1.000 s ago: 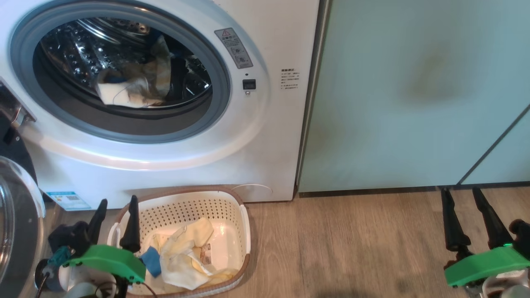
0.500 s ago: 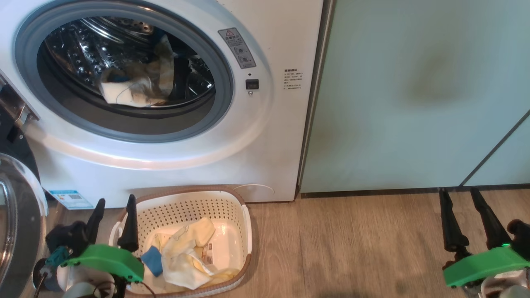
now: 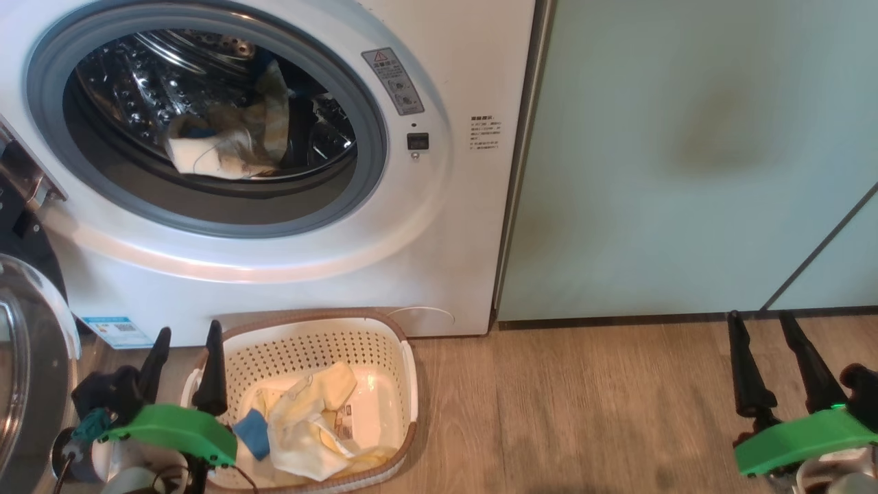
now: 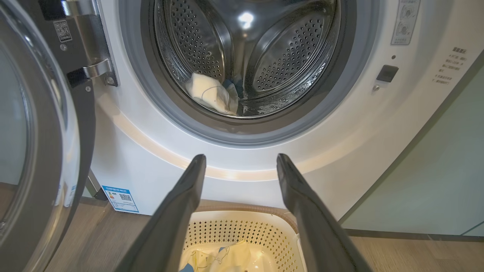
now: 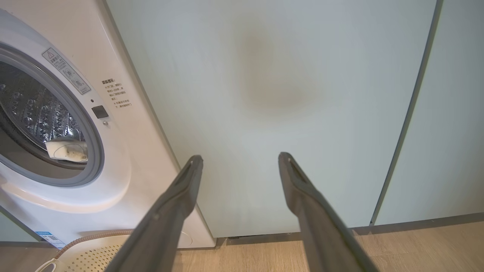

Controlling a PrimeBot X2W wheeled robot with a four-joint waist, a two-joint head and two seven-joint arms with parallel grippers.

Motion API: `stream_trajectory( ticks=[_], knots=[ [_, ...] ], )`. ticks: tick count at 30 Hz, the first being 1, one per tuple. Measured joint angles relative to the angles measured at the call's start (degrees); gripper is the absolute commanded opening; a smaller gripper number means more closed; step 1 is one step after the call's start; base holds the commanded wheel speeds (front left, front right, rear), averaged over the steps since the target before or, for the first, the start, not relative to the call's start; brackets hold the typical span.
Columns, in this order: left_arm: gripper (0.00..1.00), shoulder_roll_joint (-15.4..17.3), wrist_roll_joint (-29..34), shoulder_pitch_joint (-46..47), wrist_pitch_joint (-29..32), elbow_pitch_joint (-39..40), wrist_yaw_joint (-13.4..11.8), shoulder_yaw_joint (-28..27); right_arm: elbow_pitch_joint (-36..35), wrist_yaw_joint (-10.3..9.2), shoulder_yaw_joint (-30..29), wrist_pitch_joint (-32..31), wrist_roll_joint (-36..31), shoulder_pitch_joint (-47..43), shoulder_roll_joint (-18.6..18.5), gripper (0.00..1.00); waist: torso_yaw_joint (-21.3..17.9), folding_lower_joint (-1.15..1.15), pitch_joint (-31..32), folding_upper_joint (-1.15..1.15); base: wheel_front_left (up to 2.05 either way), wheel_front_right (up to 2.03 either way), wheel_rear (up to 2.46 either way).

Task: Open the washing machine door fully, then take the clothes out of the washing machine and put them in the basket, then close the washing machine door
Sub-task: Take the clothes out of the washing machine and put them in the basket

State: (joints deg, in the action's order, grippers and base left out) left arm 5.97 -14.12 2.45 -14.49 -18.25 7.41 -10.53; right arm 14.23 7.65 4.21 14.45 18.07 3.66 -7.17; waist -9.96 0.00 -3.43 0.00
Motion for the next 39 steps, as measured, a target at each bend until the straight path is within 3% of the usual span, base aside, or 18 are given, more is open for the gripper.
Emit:
stream_trajectory(
  ticks=[28, 39],
  knots=[
    [1.00, -0.48, 0.01, -0.16, 0.00, 0.68, 0.00, -0.40, 0.02, -0.01, 0.07, 0.00, 0.00, -0.02, 0.00, 1.00, -0.12, 0.00, -0.57, 0.00, 0.00, 0.00, 0.00],
    [1.00, 0.84, 1.64, 0.57, -0.10, -0.58, 0.00, -0.44, 0.03, -0.01, 1.01, 0.00, 0.01, 0.12, 0.41, 1.00, -2.01, 0.00, -2.66, 0.00, 0.00, 0.00, 0.00]
  ],
)
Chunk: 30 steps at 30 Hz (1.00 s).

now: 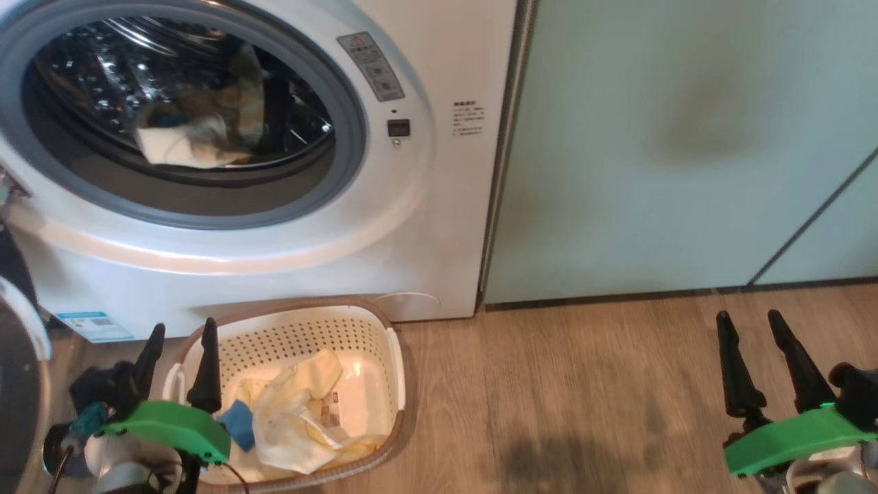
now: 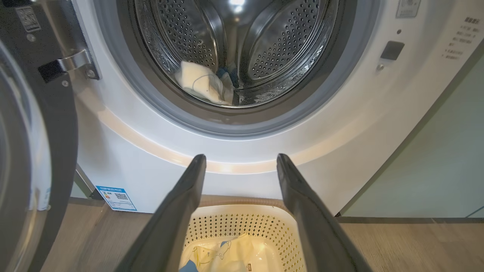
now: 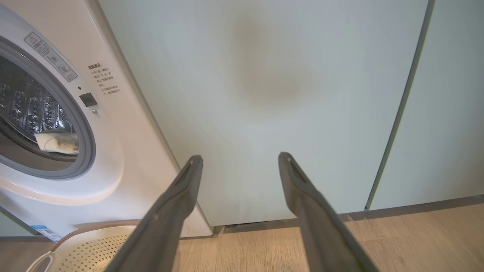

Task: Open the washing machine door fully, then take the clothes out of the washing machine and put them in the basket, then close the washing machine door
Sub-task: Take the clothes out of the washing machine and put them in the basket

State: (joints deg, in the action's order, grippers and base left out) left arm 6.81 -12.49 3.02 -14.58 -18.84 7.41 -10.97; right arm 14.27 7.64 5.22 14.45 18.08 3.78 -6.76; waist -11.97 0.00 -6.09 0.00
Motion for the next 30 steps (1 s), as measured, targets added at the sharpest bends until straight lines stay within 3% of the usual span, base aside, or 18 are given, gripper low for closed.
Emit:
stream_trajectory(
  ticks=[8, 20, 30],
  knots=[
    [1.00, 3.78, 2.53, 7.71, 1.40, -4.27, 0.00, 1.74, -0.02, 0.00, 0.22, 0.00, 0.07, 0.31, 1.03, 1.00, -2.16, 0.00, -2.97, 0.00, 0.00, 0.00, 0.00],
    [1.00, 11.17, 5.45, 25.02, 14.00, -7.97, 0.02, 6.28, -0.62, 0.00, 0.33, 0.00, 0.58, 5.68, 2.74, 1.00, -5.48, 0.01, -11.12, 0.00, 0.00, 0.00, 0.00],
    [1.00, 19.23, 7.98, 38.17, 22.52, -12.00, 0.02, 8.15, -1.45, 0.01, 0.38, 0.00, 1.18, 10.89, 3.67, 1.00, -7.58, 0.01, -18.63, 0.00, 0.00, 0.00, 0.00]
  ],
)
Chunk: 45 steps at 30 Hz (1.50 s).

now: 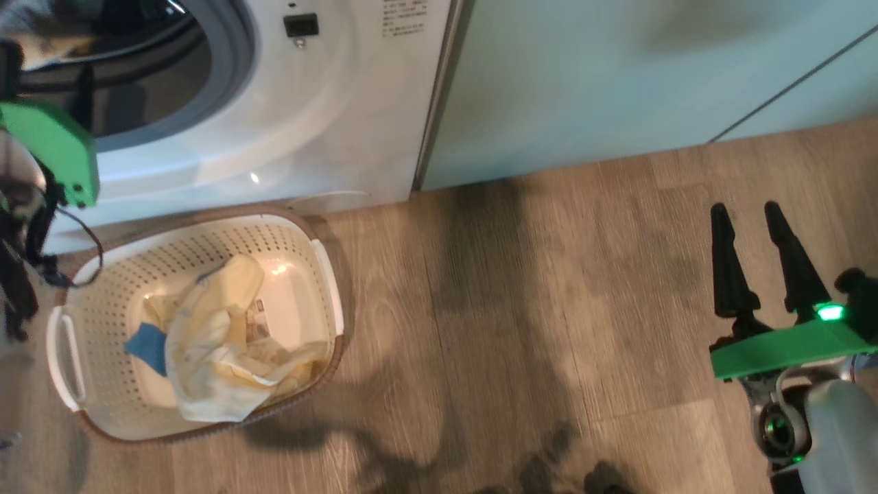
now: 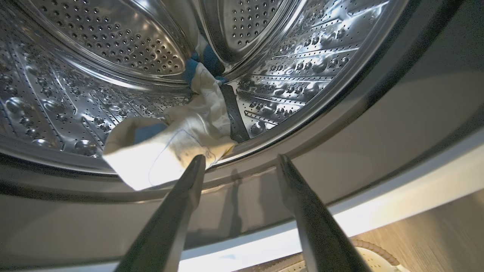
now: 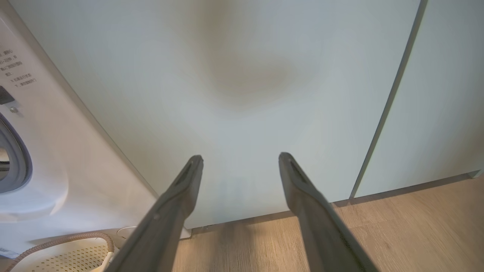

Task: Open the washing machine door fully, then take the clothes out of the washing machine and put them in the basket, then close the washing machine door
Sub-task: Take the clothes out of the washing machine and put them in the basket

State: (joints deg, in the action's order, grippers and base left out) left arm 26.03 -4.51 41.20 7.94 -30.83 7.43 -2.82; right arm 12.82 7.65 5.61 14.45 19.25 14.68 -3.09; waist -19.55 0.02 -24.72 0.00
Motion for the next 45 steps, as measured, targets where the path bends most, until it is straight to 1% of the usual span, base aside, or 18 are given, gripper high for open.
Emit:
stream_trajectory(
  ticks=[4, 10, 15, 21, 27, 31, 33, 36, 37, 38, 39, 40, 43, 45],
  knots=[
    [1.00, 1.68, 1.18, 4.08, 2.67, -0.45, 0.01, 1.44, -0.55, -0.01, -0.03, 0.00, 0.00, 1.40, 0.08, 1.00, -0.66, 0.00, -2.59, 0.00, 0.00, 0.00, 0.00],
    [1.00, 5.15, 2.23, 10.89, 6.20, -2.01, 0.01, 2.80, -0.70, 0.00, 0.38, 0.00, 1.34, 3.21, 0.20, 1.00, -1.45, -0.01, -6.19, 0.00, 0.00, 0.00, 0.00],
    [1.00, 7.66, 3.65, 16.69, 9.35, -4.85, 0.02, 4.76, -0.77, -0.01, 1.55, 0.00, 2.66, 4.74, 0.23, 1.00, -2.20, -0.01, -9.18, 0.00, 0.00, 0.00, 0.00],
    [1.00, 9.04, 5.13, 21.04, 12.82, -6.90, 0.02, 6.84, -0.79, -0.01, 2.35, 0.00, 3.60, 5.41, 0.27, 1.00, -3.05, -0.01, -11.57, 0.00, 0.00, 0.00, 0.00],
    [1.00, 9.45, 6.11, 24.83, 19.93, -8.92, -0.38, 8.12, -0.85, -0.01, 2.75, 0.00, 4.03, 6.93, 0.27, 1.00, -3.47, -0.01, -13.38, 0.00, 0.00, 0.00, 0.00],
    [1.00, 10.50, 6.61, 26.82, 24.83, -10.92, -0.52, 8.69, -0.85, 0.00, 3.21, 0.00, 4.41, 7.00, 0.27, 1.00, -3.63, -0.01, -14.18, 0.00, 0.00, 0.00, 0.00],
    [1.00, 10.91, 6.62, 27.29, 25.55, -11.27, -0.51, 8.87, -0.85, -0.01, 3.30, 0.00, 4.55, 7.01, 0.27, 1.00, -3.66, -0.01, -14.33, 0.00, 0.00, 0.00, 0.00],
    [1.00, 11.91, 7.12, 28.94, 27.18, -12.54, -0.33, 10.55, -0.82, 0.00, 3.57, 0.00, 4.77, 7.11, 0.27, 1.00, -3.78, -0.02, -14.65, 0.00, 0.00, 0.00, 0.00],
    [0.77, 12.00, 7.12, 29.60, 27.62, -13.02, -0.13, 10.87, -0.82, -0.01, 3.60, 0.00, 4.90, 7.20, 0.27, 1.00, -3.83, -0.02, -14.71, 0.00, 0.00, 0.00, 0.00],
    [0.77, 12.21, 7.12, 29.97, 27.81, -13.43, -0.02, 11.29, -0.81, -0.01, 3.61, 0.00, 4.90, 7.33, 0.27, 1.00, -3.87, -0.02, -14.76, 0.00, 0.00, 0.00, 0.00],
    [0.43, 12.50, 7.11, 30.33, 27.82, -13.94, -0.02, 12.13, -0.80, -0.01, 3.63, 0.00, 4.91, 7.55, 0.27, 1.00, -3.89, -0.02, -14.81, 0.00, 0.00, 0.00, 0.00],
    [0.00, 12.71, 7.02, 30.83, 27.84, -14.57, -0.02, 12.82, -0.78, -0.01, 3.66, 0.00, 4.97, 7.87, 0.27, 1.00, -3.90, -0.02, -14.83, 0.00, 0.00, 0.00, 0.00],
    [0.00, 13.30, 5.50, 32.11, 27.61, -16.23, 0.02, 14.65, -0.79, -0.01, 3.72, 0.00, 4.97, 8.43, 0.29, 1.00, -3.93, -0.02, -14.80, 0.00, 0.00, 0.00, 0.00],
    [0.00, 13.59, 3.96, 32.49, 26.27, -17.23, 0.02, 16.31, -0.78, -0.01, 3.74, 0.00, 4.97, 8.40, 0.29, 1.00, -3.92, -0.02, -14.72, 0.00, 0.00, 0.00, 0.00]
  ],
)
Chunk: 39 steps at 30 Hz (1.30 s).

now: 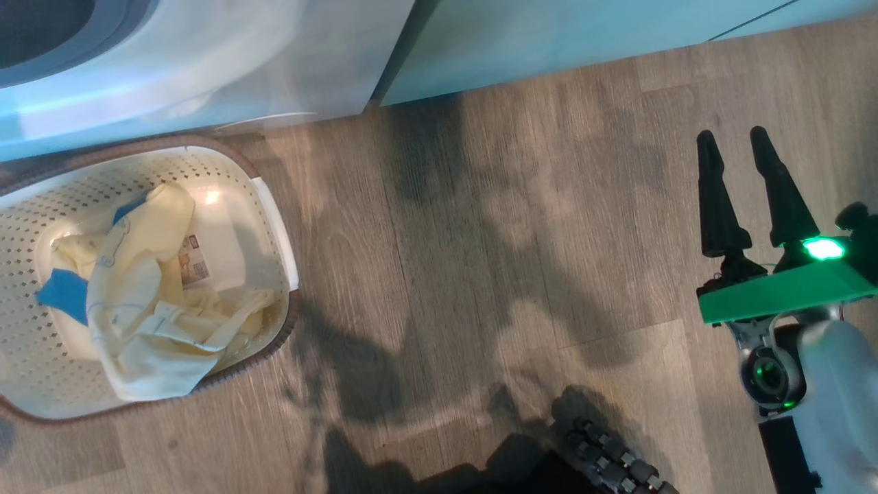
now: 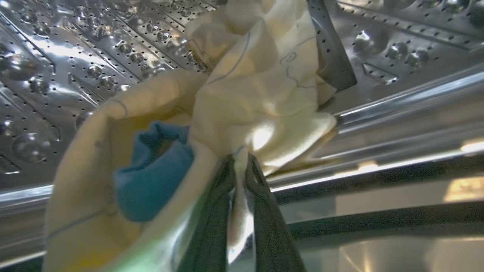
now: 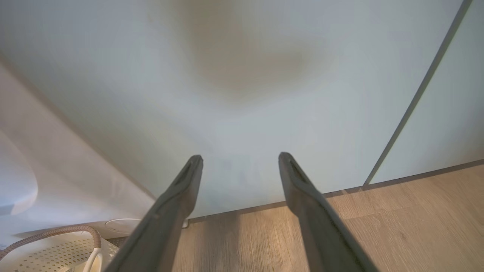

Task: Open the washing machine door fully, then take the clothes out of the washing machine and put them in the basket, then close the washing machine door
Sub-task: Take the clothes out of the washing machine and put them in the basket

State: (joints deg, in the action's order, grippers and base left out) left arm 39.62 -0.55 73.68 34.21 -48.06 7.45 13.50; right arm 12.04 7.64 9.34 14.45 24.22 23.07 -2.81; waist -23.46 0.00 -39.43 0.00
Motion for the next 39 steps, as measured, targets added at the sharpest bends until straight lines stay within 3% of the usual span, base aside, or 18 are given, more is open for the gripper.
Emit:
stream_trajectory(
  ticks=[8, 14, 21, 27, 39],
  knots=[
    [0.00, 0.07, -10.73, 0.29, -8.21, -4.28, 0.01, 5.35, 0.20, 0.00, -0.44, 0.00, -0.04, -0.12, 0.00, 1.00, 0.83, 0.00, 1.66, 0.00, 0.00, 0.00, 0.00],
    [0.00, -1.62, -20.18, -1.36, -13.70, -4.68, 0.01, 7.83, 0.40, 0.00, -1.72, 0.00, -1.35, -0.47, 0.00, 1.00, 2.50, 0.00, 3.96, 0.00, 0.00, 0.00, 0.00],
    [0.00, -4.22, -28.62, -7.65, -20.13, -1.31, 0.00, 8.89, 0.59, 0.00, -2.92, 0.01, -3.83, -1.97, 0.00, 1.00, 4.97, 0.00, 7.76, 0.00, 0.00, 0.00, 0.00],
    [0.00, -7.15, -33.92, -18.52, -26.10, 5.52, -0.25, 8.32, 1.30, 0.00, -3.87, 0.00, -5.16, -5.16, -0.02, 1.00, 7.18, 0.00, 11.90, 0.00, 0.00, 0.00, 0.00],
    [0.00, -11.26, -37.18, -42.39, -35.04, 29.09, -10.42, 5.21, 1.91, 0.00, -4.46, 0.00, -5.63, -10.09, -1.70, 1.00, 11.73, -0.01, 19.78, 0.00, 0.00, 0.00, 0.00]
  ],
)
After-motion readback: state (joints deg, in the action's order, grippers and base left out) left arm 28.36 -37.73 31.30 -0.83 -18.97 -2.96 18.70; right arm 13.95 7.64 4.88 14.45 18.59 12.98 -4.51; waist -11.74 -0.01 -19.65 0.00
